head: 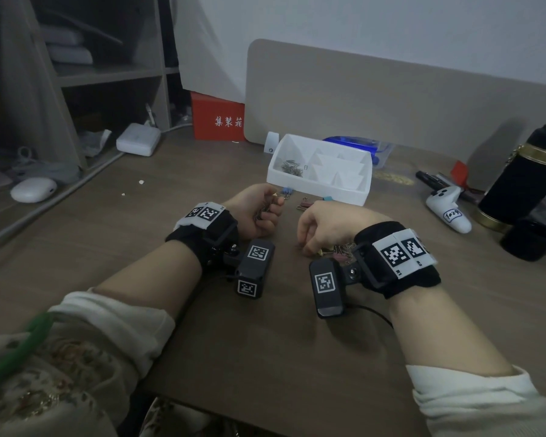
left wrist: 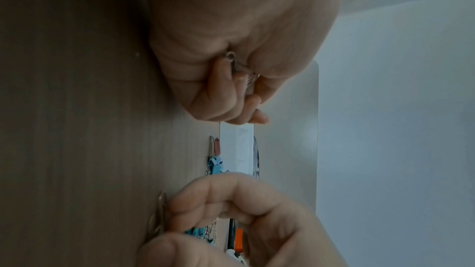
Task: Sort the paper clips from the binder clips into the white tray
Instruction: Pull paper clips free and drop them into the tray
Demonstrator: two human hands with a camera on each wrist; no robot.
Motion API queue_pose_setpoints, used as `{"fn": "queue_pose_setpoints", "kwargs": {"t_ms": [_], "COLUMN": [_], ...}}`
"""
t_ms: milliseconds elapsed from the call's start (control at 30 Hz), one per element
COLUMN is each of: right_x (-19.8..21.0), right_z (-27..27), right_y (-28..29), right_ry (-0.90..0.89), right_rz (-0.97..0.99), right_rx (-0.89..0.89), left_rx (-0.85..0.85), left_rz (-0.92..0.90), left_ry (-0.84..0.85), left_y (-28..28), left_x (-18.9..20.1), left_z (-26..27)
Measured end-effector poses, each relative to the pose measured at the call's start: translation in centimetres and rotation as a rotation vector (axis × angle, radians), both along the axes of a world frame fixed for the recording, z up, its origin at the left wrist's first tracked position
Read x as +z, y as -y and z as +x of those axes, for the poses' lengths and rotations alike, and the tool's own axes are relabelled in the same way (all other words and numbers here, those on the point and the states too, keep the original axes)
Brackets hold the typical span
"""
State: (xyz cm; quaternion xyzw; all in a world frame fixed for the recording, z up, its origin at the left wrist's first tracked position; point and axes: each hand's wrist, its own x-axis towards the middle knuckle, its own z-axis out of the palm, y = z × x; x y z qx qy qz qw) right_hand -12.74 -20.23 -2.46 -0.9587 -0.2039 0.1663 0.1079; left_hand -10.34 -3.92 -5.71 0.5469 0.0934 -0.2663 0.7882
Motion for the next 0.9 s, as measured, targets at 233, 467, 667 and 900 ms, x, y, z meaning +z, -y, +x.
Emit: {"fn": "queue_pose_setpoints", "kwargs": {"t_ms": [233, 467, 667, 900], "right_x": [0.1, -0.1, -1.1, -0.4], "right_z": [-0.2, -0.8, 0.3, 0.1], "right_y": [-0.1, -0.5, -0.9, -1.1], "right_ry": [0.085, 0.170, 0.267, 0.413], "right_rz": [-0.070, -0.098, -0.131, -0.023], "right_rx": [-0.020, -0.058, -0.065, -0.025], "left_rx": [0.005, 0.003, 0.011, 0.013], "left_rz": [0.004, 0.000, -0.010, -0.008], "left_ry": [-0.001, -0.002, -0.005, 0.001], "left_y": [0.0, -0.1, -0.1, -0.1], "left_x": [0.0, -0.1, -0.1, 0.1], "left_z": [0.0, 0.1, 0.1, -0.2]}}
